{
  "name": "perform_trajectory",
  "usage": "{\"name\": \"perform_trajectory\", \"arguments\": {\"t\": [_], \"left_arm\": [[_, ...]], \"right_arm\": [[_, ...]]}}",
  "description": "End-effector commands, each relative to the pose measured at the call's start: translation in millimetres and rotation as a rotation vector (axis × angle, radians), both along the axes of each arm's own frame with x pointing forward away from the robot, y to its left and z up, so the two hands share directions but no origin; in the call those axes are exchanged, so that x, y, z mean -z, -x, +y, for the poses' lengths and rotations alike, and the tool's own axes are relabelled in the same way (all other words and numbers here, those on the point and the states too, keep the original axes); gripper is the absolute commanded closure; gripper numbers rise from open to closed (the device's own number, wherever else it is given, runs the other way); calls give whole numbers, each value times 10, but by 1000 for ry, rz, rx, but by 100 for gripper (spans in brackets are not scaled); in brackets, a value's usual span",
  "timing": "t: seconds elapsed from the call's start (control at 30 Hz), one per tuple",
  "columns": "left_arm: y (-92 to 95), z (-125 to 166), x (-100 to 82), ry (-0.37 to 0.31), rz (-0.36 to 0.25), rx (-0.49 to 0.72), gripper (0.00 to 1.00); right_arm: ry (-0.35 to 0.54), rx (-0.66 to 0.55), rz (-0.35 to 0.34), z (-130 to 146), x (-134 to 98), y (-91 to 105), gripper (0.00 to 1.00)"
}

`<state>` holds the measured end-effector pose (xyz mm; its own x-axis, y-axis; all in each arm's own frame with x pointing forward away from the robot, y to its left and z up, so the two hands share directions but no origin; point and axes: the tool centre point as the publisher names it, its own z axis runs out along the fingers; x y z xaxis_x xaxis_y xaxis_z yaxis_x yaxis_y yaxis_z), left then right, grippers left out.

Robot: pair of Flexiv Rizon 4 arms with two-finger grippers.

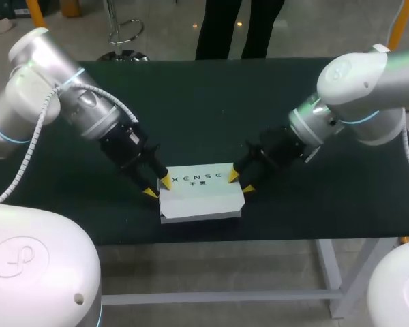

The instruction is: Assemble the packaging by folding the flat box into shape, placing the metal phone stand inside, and closing the box properly

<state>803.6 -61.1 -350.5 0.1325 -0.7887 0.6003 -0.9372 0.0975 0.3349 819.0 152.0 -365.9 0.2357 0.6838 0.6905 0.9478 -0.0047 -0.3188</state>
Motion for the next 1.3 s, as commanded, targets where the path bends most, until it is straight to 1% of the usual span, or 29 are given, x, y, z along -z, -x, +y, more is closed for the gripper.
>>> {"name": "perform_trajectory", "arguments": {"t": [0.03,0.3,0.6,0.73,0.93,1.1,1.3], "left_arm": [[-36,-55,-16,-6,14,4,58],[-43,-79,-50,-6,19,-18,60],[-63,-91,-90,0,47,-18,62],[-72,-90,-105,-1,69,-25,61],[-100,-66,-144,14,107,-22,62],[-139,-51,-174,31,152,-3,62],[-174,-55,-186,23,177,-7,60]], "right_arm": [[5,-8,13,65,-24,-42,55],[5,-1,18,88,-35,-29,55],[0,4,36,91,-55,-16,55],[-5,7,46,89,-71,-16,55],[-17,4,69,84,-108,-35,55],[-22,1,93,79,-131,-73,56],[-24,-5,127,78,-147,-126,56]]}}
